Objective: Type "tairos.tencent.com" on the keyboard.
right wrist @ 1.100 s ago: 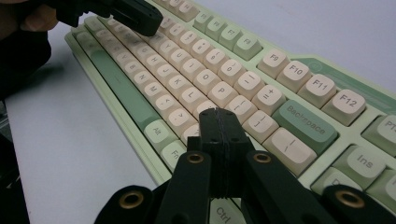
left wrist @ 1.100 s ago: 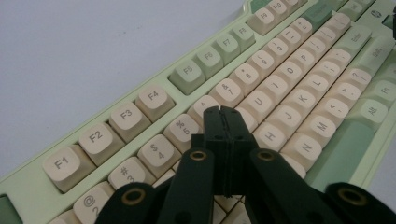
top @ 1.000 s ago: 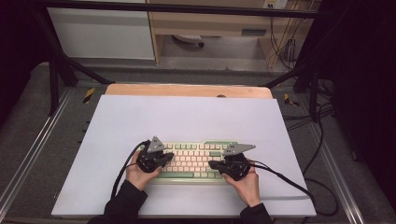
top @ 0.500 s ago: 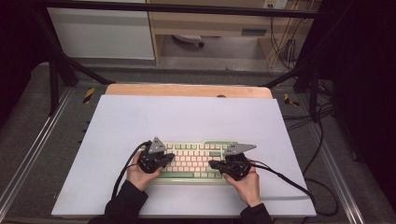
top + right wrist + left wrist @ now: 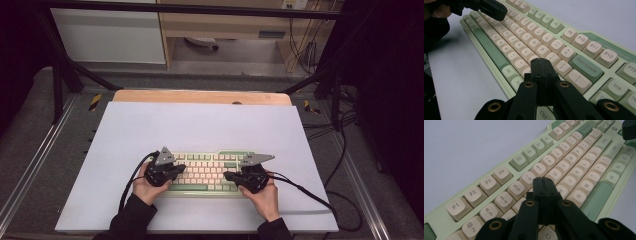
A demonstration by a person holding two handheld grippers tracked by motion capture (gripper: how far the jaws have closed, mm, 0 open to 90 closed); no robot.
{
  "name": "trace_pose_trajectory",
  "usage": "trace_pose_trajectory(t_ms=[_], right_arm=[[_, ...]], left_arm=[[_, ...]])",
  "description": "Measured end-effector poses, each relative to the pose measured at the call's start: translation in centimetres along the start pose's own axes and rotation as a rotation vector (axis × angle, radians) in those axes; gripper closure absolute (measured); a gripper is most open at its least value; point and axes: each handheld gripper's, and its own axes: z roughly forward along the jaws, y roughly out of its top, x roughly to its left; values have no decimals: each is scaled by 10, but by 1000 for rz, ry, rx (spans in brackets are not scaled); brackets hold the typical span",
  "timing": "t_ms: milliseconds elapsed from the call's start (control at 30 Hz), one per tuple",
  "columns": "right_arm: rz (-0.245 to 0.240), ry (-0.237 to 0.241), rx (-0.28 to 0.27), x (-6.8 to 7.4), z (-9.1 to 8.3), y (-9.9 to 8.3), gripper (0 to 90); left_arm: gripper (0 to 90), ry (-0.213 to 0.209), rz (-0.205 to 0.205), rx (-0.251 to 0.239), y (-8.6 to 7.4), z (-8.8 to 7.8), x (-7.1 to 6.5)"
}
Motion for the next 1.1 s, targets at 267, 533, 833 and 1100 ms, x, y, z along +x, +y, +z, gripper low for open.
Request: trace_pose_trajectory(t_ms=[267,533,833,1100], right_arm=[[3,1,1,-1,-1,0,900],[9,4,5,-1,0,-1,900],[10,6,6,-1,0,-1,900],[8,6,6,-1,0,-1,900]], left_arm=[[898,-1,-7,-7,-2,-7,2],[898,3,-19,-11,-6,-16,7],[898,22,-36,-4,-12,-20,14],[898,36,-45,2,-13,-17,19]])
